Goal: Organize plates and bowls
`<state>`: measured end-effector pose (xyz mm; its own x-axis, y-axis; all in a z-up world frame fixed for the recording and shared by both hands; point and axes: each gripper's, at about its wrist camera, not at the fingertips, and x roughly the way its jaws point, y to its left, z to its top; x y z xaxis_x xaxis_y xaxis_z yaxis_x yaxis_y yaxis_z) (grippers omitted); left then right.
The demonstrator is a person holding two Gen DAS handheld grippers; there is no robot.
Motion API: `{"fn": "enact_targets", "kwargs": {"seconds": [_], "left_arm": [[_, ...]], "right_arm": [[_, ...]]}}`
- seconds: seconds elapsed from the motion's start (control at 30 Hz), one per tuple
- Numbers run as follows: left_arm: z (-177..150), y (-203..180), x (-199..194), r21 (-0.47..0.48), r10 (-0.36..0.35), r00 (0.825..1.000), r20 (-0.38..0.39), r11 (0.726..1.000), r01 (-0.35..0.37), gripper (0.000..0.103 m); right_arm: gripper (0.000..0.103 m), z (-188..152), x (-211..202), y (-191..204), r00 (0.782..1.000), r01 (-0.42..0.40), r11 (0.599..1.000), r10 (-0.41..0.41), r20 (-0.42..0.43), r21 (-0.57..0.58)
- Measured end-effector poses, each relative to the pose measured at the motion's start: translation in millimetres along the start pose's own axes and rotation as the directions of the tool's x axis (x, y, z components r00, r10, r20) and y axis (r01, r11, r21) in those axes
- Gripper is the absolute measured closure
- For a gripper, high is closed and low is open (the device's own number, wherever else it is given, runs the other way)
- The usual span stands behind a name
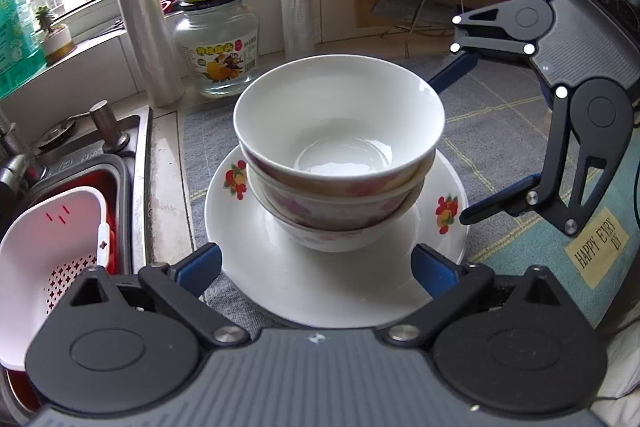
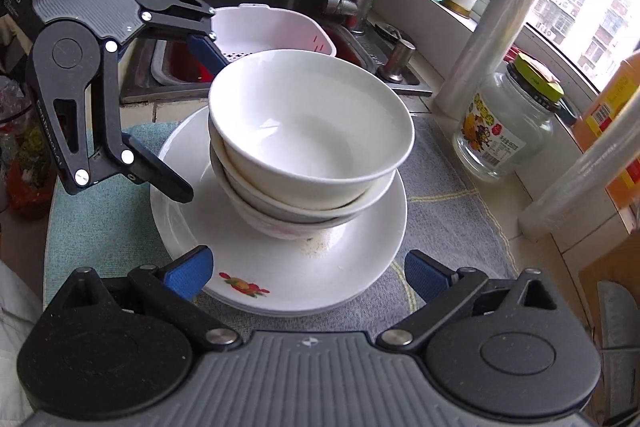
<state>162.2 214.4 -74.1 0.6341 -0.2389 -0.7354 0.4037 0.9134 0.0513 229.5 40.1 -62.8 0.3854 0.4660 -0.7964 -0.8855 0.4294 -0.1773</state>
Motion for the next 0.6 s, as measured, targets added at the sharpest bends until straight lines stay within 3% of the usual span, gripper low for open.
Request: {"fn": "enact_targets", "kwargs": {"seconds": [0.13,0.2,0.3,0.4,0.47,0.6], "left_arm": [[-9.3,-21.9,-19.1,-0.074,0.112,0.993,0.046,0.991,-0.108,0.002],[-12.3,-35.4,-28.6,-0.116,0.144,0.988,0.058,0.984,-0.136,0.002],[-13.3,-59.7,-51.3,-0.177,0.133,0.987,0.09,0.978,-0.115,0.002],[-12.4,-80.5,-71.2,-0.212,0.118,0.989,0.089,0.972,-0.097,0.002],[-11.9,-92.2,-82.4,-0.229,0.159,0.985,0.066,0.963,-0.14,0.002],[-13.2,-106.8,-106.0,-0.262,0.216,0.974,0.064,0.946,-0.193,0.001]], "right_arm": [[0.0,-21.7,-26.1,10.5,0.989,0.146,0.958,-0.141,-0.039,0.246],[0.0,-31.6,-40.8,19.4,0.981,0.195,0.907,-0.183,-0.067,0.374],[0.0,-41.3,-62.5,39.7,0.957,0.288,0.818,-0.263,-0.123,0.497],[0.0,-50.8,-84.2,57.9,0.943,0.329,0.735,-0.288,-0.167,0.593],[0.0,-57.2,-99.3,67.8,0.94,0.332,0.683,-0.292,-0.174,0.65],[0.0,-60.8,-122.0,88.2,0.925,0.362,0.629,-0.33,-0.186,0.688]]}}
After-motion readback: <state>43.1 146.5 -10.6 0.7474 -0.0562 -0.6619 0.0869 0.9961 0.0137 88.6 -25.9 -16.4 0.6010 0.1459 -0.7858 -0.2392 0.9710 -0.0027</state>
